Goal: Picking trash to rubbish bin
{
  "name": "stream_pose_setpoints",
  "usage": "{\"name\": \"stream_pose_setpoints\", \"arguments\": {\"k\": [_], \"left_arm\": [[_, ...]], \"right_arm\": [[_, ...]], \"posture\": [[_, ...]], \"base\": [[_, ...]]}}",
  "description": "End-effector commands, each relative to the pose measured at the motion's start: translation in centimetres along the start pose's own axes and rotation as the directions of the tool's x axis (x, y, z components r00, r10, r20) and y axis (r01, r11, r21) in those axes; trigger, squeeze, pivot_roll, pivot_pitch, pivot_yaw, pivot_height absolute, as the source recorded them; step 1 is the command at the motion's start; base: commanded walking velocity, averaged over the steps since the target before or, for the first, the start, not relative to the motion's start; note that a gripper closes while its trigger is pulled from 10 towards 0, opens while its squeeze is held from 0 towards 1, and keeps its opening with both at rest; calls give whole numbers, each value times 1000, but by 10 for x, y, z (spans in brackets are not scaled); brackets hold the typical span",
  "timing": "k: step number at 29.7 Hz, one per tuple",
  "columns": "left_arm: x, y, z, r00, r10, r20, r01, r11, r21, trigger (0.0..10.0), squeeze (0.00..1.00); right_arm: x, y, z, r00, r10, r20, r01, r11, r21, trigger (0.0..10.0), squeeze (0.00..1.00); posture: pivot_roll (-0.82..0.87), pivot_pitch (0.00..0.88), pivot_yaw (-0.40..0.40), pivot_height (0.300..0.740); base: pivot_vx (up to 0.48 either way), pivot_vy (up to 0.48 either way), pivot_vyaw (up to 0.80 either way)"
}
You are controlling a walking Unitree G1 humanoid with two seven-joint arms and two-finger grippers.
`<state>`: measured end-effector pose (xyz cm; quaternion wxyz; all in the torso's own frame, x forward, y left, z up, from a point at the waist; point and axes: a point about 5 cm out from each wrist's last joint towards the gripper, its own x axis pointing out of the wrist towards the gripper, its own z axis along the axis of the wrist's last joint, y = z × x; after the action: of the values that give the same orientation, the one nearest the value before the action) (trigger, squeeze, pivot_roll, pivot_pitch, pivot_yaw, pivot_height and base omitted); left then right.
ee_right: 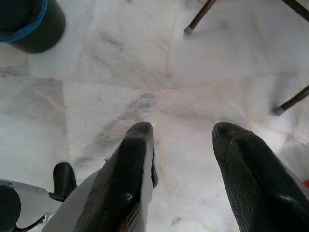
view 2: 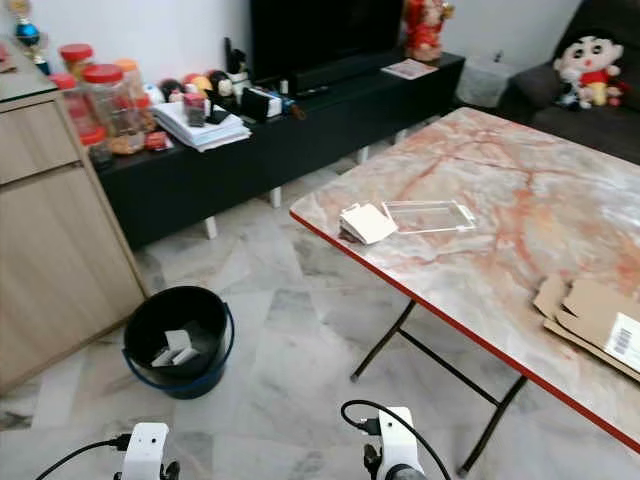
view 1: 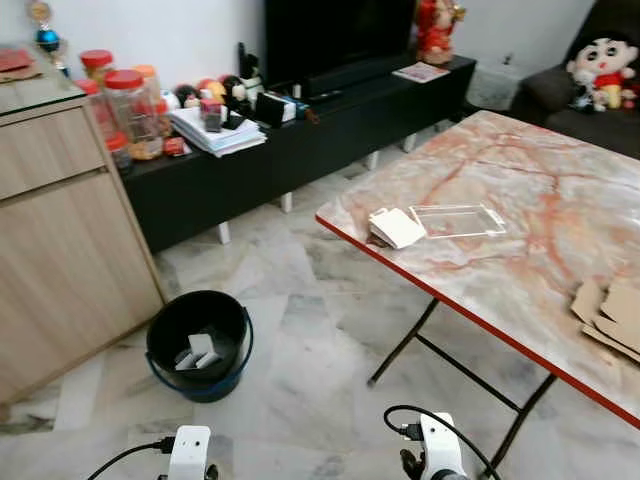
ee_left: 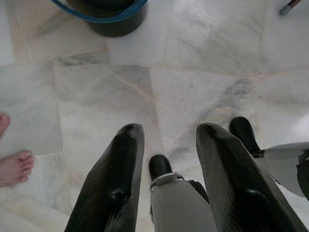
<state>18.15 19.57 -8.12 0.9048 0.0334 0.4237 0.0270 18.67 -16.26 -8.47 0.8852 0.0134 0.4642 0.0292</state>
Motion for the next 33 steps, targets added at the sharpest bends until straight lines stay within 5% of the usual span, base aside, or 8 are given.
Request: {"name": "stream_pose_setpoints", "arguments": {"k": [1,33], "left_arm": [[0,1,0,1000,-1,-7,1,1000,5,10000,0],[0,0,1,1000,-14,-8,14,999,39,10000,0]], "right_arm": [[0,0,3,1000,2,5,-2,1000,-7,10000,0],[1,1,3,1000,9,4,-9,1000,-5,10000,0]], "posture": [[41,0,-54,740],[41,0,-54,740]], "base": [[0,0,-800],[0,-26,-800]]}}
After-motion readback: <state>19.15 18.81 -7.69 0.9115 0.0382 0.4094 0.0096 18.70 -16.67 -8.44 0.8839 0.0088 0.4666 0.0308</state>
